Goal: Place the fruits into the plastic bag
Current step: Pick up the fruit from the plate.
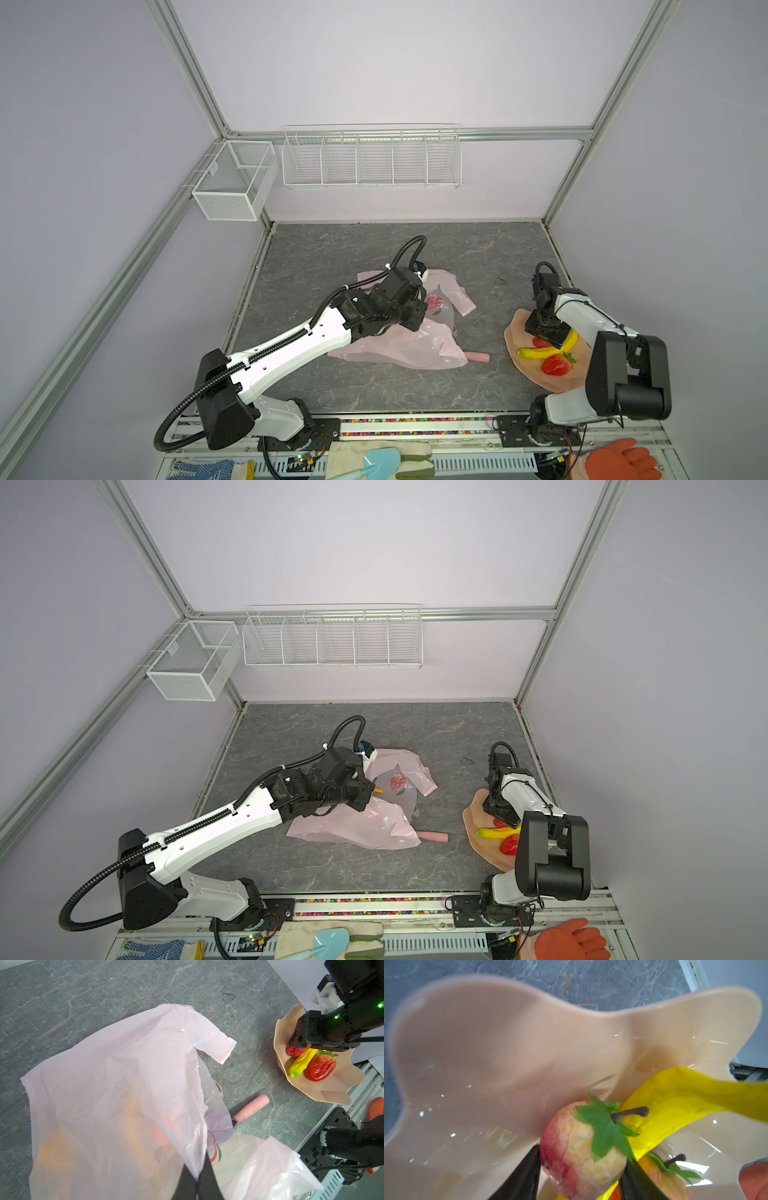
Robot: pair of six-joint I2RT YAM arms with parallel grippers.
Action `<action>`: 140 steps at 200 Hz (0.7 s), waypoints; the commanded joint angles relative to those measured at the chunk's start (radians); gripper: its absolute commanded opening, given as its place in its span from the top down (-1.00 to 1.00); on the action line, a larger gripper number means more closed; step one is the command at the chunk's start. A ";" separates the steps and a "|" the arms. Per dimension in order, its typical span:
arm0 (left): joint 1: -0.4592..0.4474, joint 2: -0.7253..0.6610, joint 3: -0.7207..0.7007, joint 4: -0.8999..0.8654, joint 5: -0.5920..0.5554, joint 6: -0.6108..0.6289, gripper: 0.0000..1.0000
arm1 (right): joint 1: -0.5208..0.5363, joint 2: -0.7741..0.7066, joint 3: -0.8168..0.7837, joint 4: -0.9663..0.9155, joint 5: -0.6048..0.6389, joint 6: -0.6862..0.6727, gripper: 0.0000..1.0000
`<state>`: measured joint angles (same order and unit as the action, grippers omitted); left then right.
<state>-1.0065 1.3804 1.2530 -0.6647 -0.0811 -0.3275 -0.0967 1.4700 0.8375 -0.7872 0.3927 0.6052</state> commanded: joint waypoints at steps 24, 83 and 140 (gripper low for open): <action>-0.004 0.005 0.025 -0.018 0.000 0.009 1.00 | -0.006 -0.035 0.005 -0.013 -0.014 0.012 0.01; -0.004 0.006 0.024 -0.011 0.003 0.011 1.00 | -0.004 -0.168 0.016 -0.037 -0.071 0.021 0.16; -0.004 0.005 0.018 -0.001 0.009 0.011 1.00 | -0.005 -0.277 0.005 -0.046 -0.116 0.019 0.18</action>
<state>-1.0065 1.3804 1.2530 -0.6636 -0.0803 -0.3275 -0.0967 1.2190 0.8394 -0.8040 0.3088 0.6132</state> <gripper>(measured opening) 0.047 0.483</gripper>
